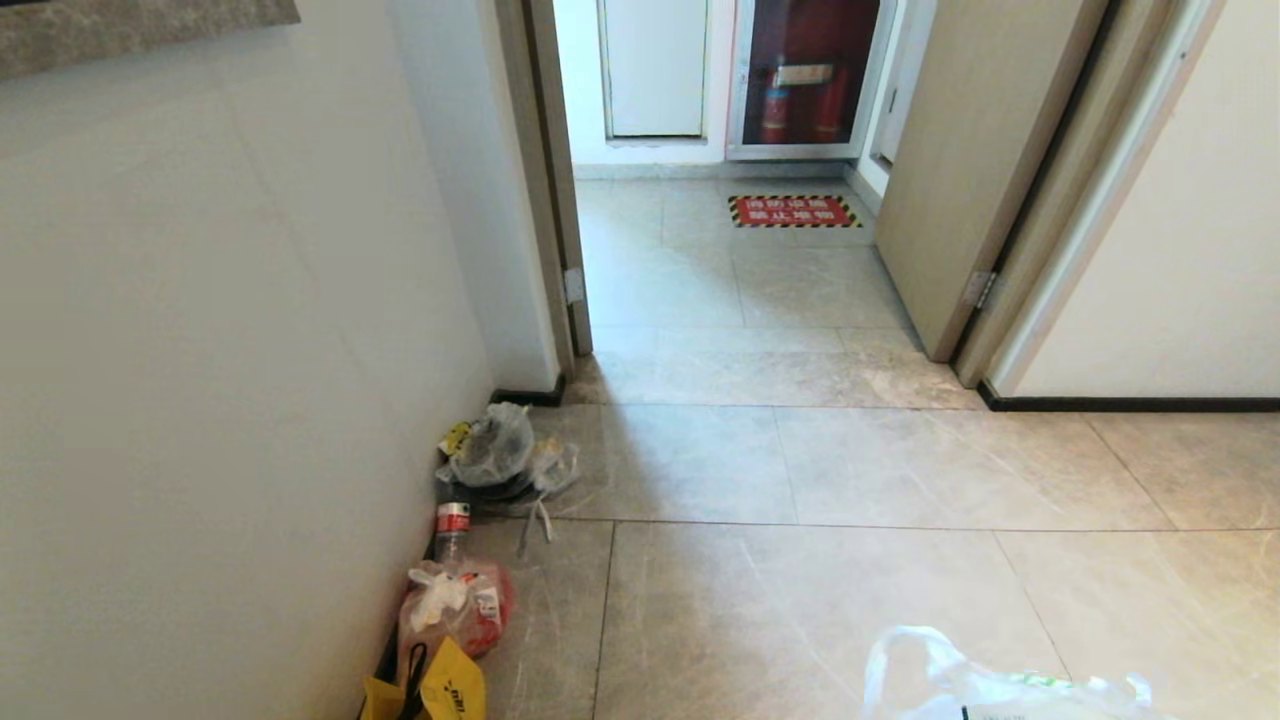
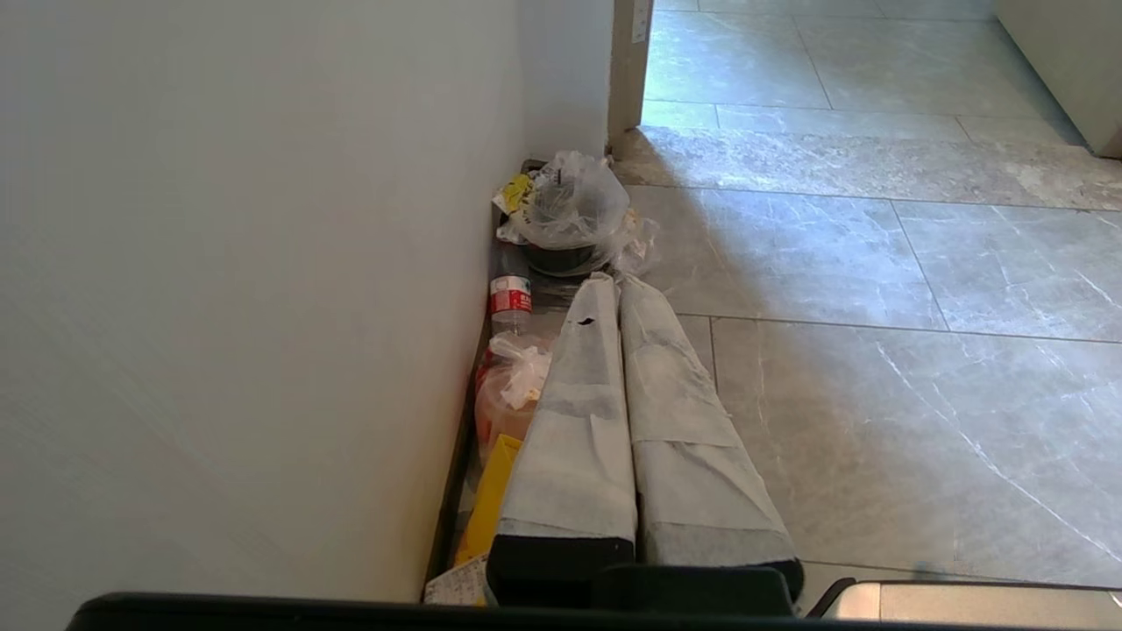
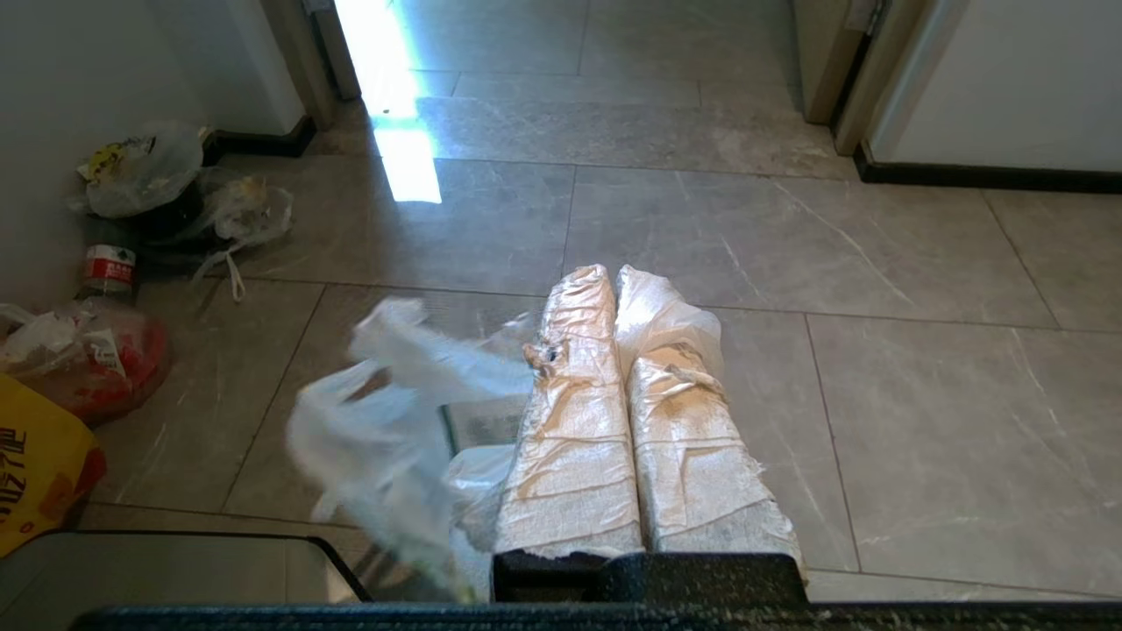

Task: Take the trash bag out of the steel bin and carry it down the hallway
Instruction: Put the trash bag at the door

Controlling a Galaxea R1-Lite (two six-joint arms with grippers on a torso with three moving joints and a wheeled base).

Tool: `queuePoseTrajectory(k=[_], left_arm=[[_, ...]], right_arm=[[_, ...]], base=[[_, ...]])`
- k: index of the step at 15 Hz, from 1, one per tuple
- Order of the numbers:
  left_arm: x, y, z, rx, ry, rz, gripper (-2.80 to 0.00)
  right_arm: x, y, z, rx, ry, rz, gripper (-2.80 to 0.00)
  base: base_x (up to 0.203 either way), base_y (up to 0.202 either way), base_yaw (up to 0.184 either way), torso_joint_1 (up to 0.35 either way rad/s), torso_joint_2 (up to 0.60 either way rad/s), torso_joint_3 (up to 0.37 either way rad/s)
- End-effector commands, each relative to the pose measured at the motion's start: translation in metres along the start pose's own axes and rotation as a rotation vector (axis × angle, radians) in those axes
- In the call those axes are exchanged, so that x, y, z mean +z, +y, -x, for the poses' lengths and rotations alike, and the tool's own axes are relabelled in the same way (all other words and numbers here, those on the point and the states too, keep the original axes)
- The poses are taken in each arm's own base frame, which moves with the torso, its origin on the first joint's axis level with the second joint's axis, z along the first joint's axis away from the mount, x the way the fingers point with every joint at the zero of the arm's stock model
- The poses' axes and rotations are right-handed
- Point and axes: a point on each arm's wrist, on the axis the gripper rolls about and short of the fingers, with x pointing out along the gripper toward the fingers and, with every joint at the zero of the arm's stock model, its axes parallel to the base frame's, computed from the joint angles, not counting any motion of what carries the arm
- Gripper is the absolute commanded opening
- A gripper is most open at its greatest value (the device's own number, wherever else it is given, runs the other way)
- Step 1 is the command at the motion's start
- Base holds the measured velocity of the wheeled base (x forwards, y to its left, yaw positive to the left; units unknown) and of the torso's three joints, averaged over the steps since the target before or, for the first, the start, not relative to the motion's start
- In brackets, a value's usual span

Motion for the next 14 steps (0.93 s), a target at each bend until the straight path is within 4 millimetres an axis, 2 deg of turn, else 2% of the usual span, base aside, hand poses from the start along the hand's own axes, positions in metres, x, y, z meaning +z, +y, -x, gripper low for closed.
queuePoseTrajectory(k=[1,4,14], left_arm=[[0.0,0.0,0.0,0.0,0.0,0.001,-2.8],[0.0,0.0,0.0,0.0,0.0,0.001,-2.8],[0.0,0.0,0.0,0.0,0.0,0.001,-2.8]], right_arm=[[0.0001,-0.0001,-0.0001,0.0,0.001,0.001,-2.8],[0.0001,0.0,-0.0001,0.0,0.001,0.001,-2.8],[-0.0001,0.0,-0.0001,0.0,0.003,0.001,-2.8]], base=[[0.0,0.0,0.0,0.0,0.0,0.0],[0.001,0.002,-0.038,-0.001,0.0,0.004],[0.001,0.009,-0.172,0.002,0.0,0.002]])
